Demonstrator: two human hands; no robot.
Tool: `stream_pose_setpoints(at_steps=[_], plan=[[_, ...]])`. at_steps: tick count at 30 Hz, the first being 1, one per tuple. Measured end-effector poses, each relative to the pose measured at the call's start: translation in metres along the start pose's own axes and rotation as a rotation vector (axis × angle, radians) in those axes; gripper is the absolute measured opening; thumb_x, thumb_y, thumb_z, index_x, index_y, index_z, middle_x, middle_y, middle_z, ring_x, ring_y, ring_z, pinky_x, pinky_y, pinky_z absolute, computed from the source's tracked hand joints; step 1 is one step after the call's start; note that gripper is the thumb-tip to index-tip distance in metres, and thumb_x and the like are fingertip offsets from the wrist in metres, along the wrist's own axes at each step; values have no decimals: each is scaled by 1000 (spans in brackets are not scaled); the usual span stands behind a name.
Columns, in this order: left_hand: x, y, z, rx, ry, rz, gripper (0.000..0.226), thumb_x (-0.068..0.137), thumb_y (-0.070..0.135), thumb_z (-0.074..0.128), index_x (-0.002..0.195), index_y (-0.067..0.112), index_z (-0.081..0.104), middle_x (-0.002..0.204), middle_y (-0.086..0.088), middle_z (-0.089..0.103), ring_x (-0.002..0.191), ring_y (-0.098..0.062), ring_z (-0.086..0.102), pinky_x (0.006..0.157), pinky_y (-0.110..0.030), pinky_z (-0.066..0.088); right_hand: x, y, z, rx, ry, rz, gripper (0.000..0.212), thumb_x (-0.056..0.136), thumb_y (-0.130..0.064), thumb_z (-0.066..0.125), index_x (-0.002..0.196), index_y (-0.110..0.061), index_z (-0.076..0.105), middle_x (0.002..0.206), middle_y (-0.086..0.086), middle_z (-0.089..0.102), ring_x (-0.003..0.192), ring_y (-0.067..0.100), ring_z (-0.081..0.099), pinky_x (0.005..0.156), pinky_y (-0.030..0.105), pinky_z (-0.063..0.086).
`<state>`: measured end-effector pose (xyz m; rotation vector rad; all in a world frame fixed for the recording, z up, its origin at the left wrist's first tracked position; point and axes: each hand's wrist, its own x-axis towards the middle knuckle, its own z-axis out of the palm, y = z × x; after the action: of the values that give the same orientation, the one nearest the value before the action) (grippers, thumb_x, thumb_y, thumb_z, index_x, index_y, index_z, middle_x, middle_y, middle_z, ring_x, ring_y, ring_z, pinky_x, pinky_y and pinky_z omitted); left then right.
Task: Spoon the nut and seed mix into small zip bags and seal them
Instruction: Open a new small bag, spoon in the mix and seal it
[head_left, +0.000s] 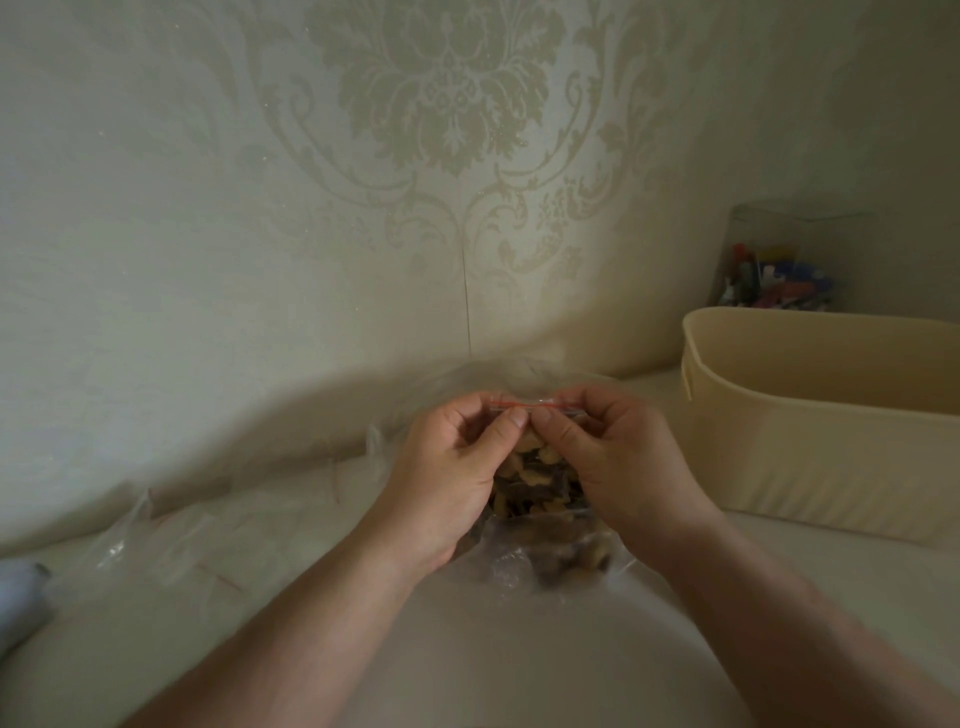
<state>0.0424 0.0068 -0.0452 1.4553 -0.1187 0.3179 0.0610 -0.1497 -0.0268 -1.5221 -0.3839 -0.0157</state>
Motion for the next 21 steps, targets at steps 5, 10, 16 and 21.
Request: stream_pose_setpoints(at_steps=[5, 10, 16, 21], plan=[[-1, 2, 0, -20, -20, -4, 16, 101, 8, 64, 96, 14, 78, 98, -13, 79, 94, -25, 76, 86, -35, 62, 0, -2, 1, 20, -3, 4, 9, 94, -12, 72, 89, -17, 76, 82, 5, 80, 76, 19, 77, 68, 27, 62], [-3, 5, 0, -28, -38, 21, 20, 101, 7, 61, 96, 16, 78, 101, -10, 80, 98, -21, 77, 85, -28, 60, -1, -2, 0, 49, -36, 11, 10, 94, -12, 72, 91, -20, 78, 86, 8, 80, 82, 24, 79, 72, 31, 63], [-4, 6, 1, -4, -52, 4, 15, 100, 4, 63, 98, 12, 76, 98, -7, 81, 96, -18, 77, 84, -25, 59, 1, 0, -3, -18, -32, 23, 7, 97, -11, 71, 93, -14, 77, 83, 7, 79, 77, 20, 77, 67, 26, 60], [-2, 7, 1, -58, -6, -54, 17, 86, 29, 74, 94, 17, 83, 100, -15, 80, 95, -27, 73, 93, -48, 59, 2, -1, -4, 51, 5, 46, 8, 96, -12, 71, 89, -12, 75, 80, 8, 79, 72, 18, 76, 63, 27, 60]])
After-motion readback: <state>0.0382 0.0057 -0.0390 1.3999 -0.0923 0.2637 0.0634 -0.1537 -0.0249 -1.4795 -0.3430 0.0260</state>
